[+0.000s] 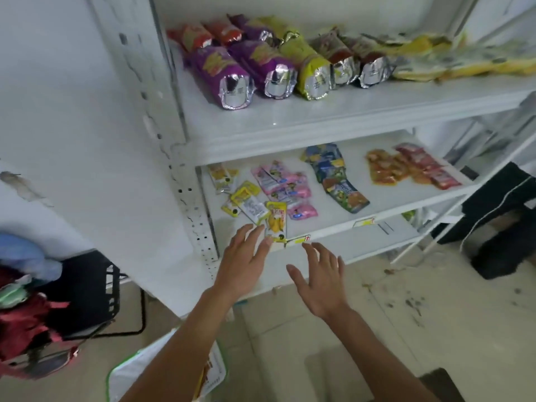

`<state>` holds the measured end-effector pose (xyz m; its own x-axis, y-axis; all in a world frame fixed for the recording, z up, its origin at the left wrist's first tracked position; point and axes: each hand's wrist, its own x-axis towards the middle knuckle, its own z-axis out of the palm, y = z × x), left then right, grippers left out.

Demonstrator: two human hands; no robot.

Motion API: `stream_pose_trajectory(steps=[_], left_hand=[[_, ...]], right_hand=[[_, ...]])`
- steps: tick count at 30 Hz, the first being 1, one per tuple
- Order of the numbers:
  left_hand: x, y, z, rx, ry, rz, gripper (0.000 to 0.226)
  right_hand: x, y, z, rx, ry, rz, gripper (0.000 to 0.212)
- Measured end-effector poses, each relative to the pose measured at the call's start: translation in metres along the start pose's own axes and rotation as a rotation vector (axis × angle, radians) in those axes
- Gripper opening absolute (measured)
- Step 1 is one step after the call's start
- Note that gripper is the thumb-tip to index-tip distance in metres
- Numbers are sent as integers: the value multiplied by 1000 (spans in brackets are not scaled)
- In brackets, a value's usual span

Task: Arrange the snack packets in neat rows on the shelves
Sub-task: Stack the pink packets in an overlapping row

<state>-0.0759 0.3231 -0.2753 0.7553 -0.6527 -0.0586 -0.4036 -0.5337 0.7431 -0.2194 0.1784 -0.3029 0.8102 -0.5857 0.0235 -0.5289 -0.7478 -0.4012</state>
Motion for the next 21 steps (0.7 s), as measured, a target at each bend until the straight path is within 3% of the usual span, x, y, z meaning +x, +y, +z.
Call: stream_pose_trajectory(steps=[4, 8, 11, 16, 21], left_hand=[[15, 14, 7, -1, 30, -67, 88], [39, 8, 7, 18, 10, -70, 63], [57, 4, 9, -1, 20, -93, 59], [76, 15, 25, -105, 8, -141, 80], [102, 24, 45, -125, 83, -192, 69]], right_hand=[[29, 11, -11, -44, -99, -38, 91], [51, 14, -4, -62, -133, -54, 93], [52, 25, 4, -52, -181, -25, 93], [76, 32, 4, -56, -299, -5, 62], [134, 26, 5, -6, -275, -82, 54]])
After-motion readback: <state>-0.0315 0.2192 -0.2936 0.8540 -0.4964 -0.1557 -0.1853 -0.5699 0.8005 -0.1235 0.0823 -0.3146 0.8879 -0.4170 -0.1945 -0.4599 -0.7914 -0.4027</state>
